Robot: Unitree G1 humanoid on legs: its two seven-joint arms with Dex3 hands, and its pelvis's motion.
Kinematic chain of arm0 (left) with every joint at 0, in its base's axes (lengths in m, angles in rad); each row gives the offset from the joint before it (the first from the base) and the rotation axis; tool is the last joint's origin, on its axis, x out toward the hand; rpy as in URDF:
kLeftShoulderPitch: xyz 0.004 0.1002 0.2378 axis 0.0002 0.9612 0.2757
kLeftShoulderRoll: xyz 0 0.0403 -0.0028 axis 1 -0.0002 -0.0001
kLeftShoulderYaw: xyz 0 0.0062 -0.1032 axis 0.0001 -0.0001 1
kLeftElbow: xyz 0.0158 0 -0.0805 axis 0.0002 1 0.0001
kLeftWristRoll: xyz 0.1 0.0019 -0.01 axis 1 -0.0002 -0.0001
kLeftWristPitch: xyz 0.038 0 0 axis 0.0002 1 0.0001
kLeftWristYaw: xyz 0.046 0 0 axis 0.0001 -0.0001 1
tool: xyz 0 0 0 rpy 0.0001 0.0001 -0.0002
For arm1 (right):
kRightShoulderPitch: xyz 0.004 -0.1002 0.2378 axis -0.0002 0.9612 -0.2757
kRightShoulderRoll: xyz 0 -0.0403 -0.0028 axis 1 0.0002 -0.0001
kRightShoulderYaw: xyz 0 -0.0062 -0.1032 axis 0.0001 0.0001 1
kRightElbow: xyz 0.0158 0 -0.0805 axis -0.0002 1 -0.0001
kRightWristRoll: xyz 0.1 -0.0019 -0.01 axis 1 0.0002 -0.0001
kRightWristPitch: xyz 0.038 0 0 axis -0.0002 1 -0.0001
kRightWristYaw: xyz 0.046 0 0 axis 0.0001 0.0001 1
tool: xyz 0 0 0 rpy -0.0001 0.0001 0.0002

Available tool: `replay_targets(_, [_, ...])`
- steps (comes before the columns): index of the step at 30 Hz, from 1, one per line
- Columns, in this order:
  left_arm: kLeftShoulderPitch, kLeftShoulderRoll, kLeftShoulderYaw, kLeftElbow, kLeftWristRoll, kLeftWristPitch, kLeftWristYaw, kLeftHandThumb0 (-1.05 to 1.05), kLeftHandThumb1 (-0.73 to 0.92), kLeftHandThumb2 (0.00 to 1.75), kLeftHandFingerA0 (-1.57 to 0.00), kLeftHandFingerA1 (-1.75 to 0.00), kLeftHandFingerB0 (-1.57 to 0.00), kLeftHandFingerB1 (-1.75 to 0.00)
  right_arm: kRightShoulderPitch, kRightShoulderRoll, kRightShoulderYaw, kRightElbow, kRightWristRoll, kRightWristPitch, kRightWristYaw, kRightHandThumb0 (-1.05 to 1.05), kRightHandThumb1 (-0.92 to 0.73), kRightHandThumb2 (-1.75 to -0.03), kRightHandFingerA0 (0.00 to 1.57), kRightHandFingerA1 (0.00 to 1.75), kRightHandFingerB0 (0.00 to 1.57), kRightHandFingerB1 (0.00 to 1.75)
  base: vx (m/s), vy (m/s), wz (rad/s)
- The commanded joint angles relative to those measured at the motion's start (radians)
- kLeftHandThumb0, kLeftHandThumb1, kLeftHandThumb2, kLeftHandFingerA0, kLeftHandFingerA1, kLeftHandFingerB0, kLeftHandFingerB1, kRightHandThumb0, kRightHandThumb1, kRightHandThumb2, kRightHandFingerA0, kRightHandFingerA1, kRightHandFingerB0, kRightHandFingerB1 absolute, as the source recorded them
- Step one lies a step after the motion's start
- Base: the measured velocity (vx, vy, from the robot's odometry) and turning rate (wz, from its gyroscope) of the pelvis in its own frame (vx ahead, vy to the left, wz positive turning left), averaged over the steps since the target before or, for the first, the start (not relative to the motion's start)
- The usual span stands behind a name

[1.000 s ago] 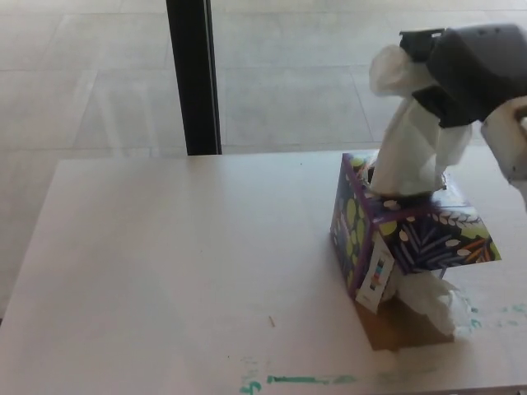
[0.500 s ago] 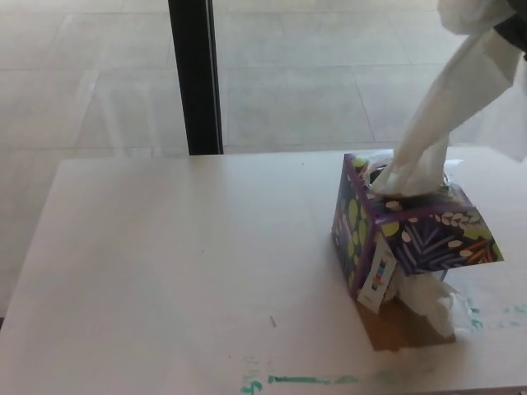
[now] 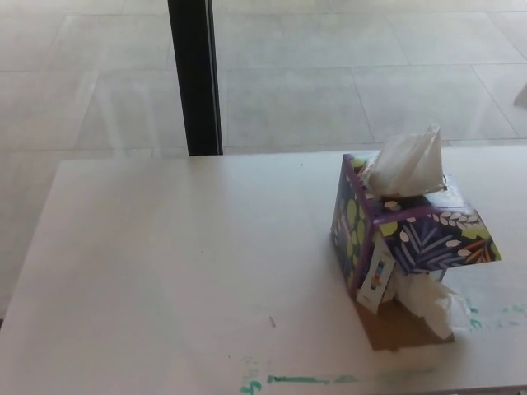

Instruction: The robot uses its right hand to pull out a tissue from the tissue box kept in the middle of the desk and put it on the right side

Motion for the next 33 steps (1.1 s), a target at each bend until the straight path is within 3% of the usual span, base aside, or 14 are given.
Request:
replay_targets(1, [0.014,0.032,-0.004,0.006,0.007,-0.029,0.007,-0.86,0.92,0.68,-0.68,-0.53,-0.64,-0.48,0.048,-0.05,0.019,0.034,-0.097,-0.09,-0.157,-0.2,-0.51,-0.81,0.94,1.54,0.9,1.22,0.0,0.0,0.0])
replay_targets(10, [0.015,0.025,-0.005,0.005,0.005,-0.045,0.001,-0.83,0.92,0.73,-0.61,-0.53,-0.55,-0.46,0.183,0.047,0.017,0.037,-0.095,-0.053,-0.209,-0.22,-0.55,-0.71,0.91,1.6,0.89,1.12,0.0,0.0,0.0])
replay_targets(12, [0.015,0.024,-0.003,0.002,0.001,-0.04,-0.001,-0.84,0.92,0.72,-0.63,-0.53,-0.55,-0.46,0.216,0.078,0.013,0.053,-0.071,-0.073,-0.188,-0.22,-0.59,-0.77,0.91,1.45,0.86,1.11,0.0,0.0,0.0])
replay_targets(13, [0.012,0.022,-0.005,0.005,0.005,-0.042,0.013,-0.85,0.92,0.72,-0.66,-0.51,-0.58,-0.46,0.249,0.106,0.012,0.059,-0.065,-0.068,-0.206,-0.21,-0.55,-0.8,0.81,1.59,0.74,1.39,0.0,0.0,0.0])
replay_targets(15, [0.012,0.021,-0.003,0.007,0.002,-0.041,0.012,-0.85,0.92,0.71,-0.66,-0.52,-0.58,-0.46,0.293,0.131,0.003,0.053,-0.051,-0.072,-0.204,-0.21,-0.55,-0.81,0.81,1.63,0.72,1.42,0.0,0.0,0.0])
replay_targets(16, [0.012,0.017,0.0,0.006,-0.002,-0.048,0.006,-0.84,0.92,0.71,-0.66,-0.53,-0.57,-0.47,0.338,0.14,0.016,0.024,-0.072,-0.053,-0.212,-0.24,-0.62,-0.72,0.87,1.5,0.83,1.02,0.0,0.0,0.0])
replay_targets(17, [0.013,0.018,0.0,0.005,-0.002,-0.047,0.004,-0.85,0.92,0.71,-0.66,-0.53,-0.57,-0.47,0.361,0.14,0.026,0.008,-0.096,-0.03,-0.208,-0.25,-0.64,-0.69,0.91,1.3,0.78,1.1,0.0,0.0,0.0])
replay_targets(18, [0.004,0.012,0.0,0.002,-0.003,-0.046,0.006,-0.85,0.92,0.71,-0.7,-0.57,-0.6,-0.48,0.385,0.13,0.019,-0.013,-0.086,-0.036,-0.17,-0.24,-0.65,-0.67,0.94,1.13,0.8,1.12,0.0,0.0,0.0])
replay_targets(20, [0.002,0.013,-0.002,0.005,-0.002,-0.04,0.002,-0.85,0.92,0.72,-0.66,-0.54,-0.56,-0.47,0.439,0.109,0.024,-0.073,-0.093,0.006,-0.05,-0.27,-0.7,-0.65,0.86,1.15,0.81,0.84,0.0,0.0,0.0])
replay_targets(25, [0.001,0.006,0.027,-0.004,-0.032,-0.027,-0.001,-0.86,0.92,0.68,-0.66,-0.54,-0.59,-0.47,0.513,0.089,0.047,-0.111,-0.157,0.169,0.179,-0.3,-0.71,-0.63,0.78,1.65,0.74,1.08,0.0,0.0,0.0])
replay_targets(26, [0.005,0.006,0.019,-0.003,-0.02,-0.044,0.002,-0.85,0.92,0.71,-0.67,-0.54,-0.57,-0.47,0.515,0.085,0.051,-0.115,-0.155,0.227,0.315,-0.32,-0.72,-0.65,0.76,1.58,0.74,0.76,0.0,0.0,0.0])
replay_targets(28, [0.005,0.004,0.016,-0.003,-0.014,-0.051,0.004,-0.85,0.92,0.71,-0.67,-0.54,-0.57,-0.47,0.515,0.084,0.049,-0.121,-0.153,0.25,0.372,-0.32,-0.72,-0.65,0.76,1.58,0.74,0.76,0.0,0.0,0.0])
replay_targets(30, [0.004,0.004,0.018,-0.006,-0.016,-0.048,0.008,-0.85,0.92,0.71,-0.68,-0.53,-0.57,-0.46,0.503,0.091,0.067,-0.078,-0.185,0.331,0.466,-0.36,-0.77,-0.64,0.83,1.29,0.71,0.55,0.0,0.0,0.0])
replay_targets(33, [0.006,0.004,0.022,-0.005,-0.019,-0.048,0.003,-0.84,0.92,0.72,-0.68,-0.54,-0.58,-0.47,0.493,0.092,0.088,-0.034,-0.217,0.38,0.518,-0.41,-0.79,-0.63,0.84,1.11,0.68,0.58,0.0,0.0,0.0])
